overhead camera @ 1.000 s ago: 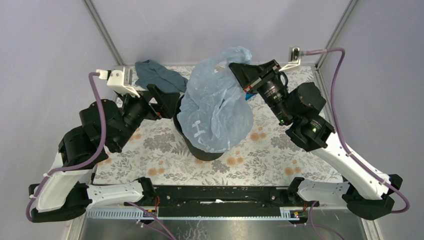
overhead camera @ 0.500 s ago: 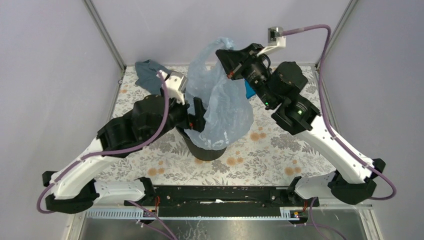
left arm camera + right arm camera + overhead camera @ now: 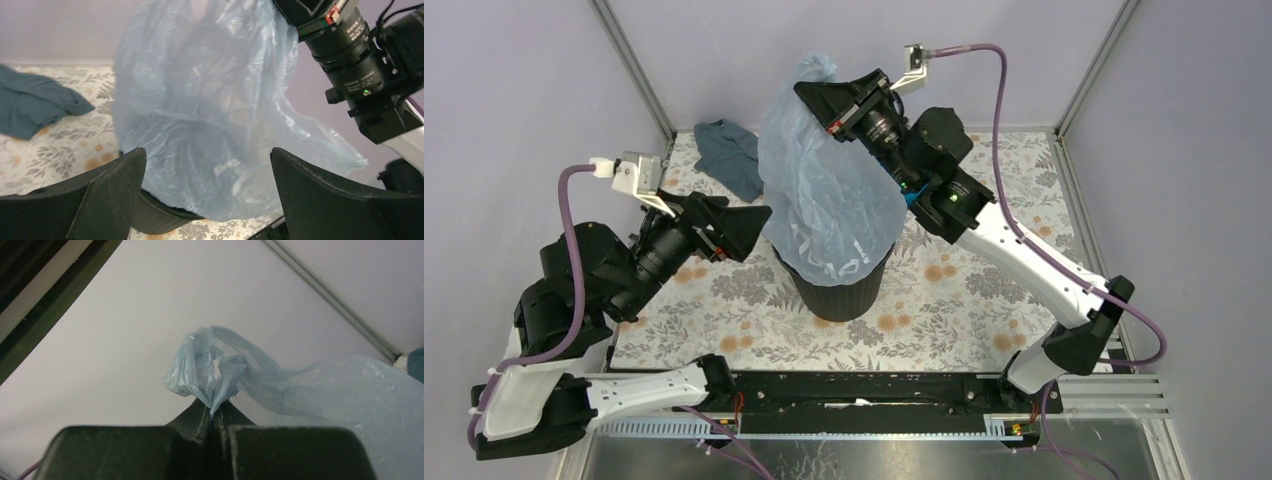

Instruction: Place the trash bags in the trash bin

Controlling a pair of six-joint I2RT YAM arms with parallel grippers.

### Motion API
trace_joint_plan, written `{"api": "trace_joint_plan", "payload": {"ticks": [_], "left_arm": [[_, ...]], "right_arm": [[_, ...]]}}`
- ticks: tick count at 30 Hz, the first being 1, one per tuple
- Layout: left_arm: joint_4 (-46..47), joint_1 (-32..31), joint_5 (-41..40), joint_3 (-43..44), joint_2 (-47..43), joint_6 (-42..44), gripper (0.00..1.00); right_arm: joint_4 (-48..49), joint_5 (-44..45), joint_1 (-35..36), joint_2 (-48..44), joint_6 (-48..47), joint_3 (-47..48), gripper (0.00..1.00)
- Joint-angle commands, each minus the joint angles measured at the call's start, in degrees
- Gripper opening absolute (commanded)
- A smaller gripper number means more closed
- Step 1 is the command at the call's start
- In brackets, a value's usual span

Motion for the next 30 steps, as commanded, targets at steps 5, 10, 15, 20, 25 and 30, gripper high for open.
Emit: {"api": "trace_joint_plan", "payload": {"ticks": [5, 10, 15, 20, 25, 30], "left_arm": [[3.25, 0.04, -9.35, -8.83, -6.81, -4.09, 0.99], [5.3, 0.06, 1.51, -8.4, -0.3, -0.13, 0.99], [11.33, 0.04, 25.24, -9.55, 2.94, 6.31, 0.99], [14.49, 0.08, 23.92, -10.29, 8.75, 6.0, 0.99], [13.75, 0.12, 3.6, -7.29, 16.03, 0.75, 0.99], [14.79, 0.68, -11.18, -10.47, 18.61, -1.9, 0.86]], "right_arm": [[4.94, 10.11, -0.23, -8.49, -0.85, -10.47, 0.0], [3.15, 11.39, -2.91, -13.91, -1.62, -17.07, 0.0], [3.1, 9.46, -3.16, -12.55, -2.26, -14.98, 0.0], [3.86, 8.12, -3.31, -10.93, -0.86, -11.79, 0.0], [4.15, 6.0, -3.31, -9.14, 2.84, -9.81, 0.0], [7.24, 4.46, -3.24, -8.49, 9.69, -12.97, 0.0]]}}
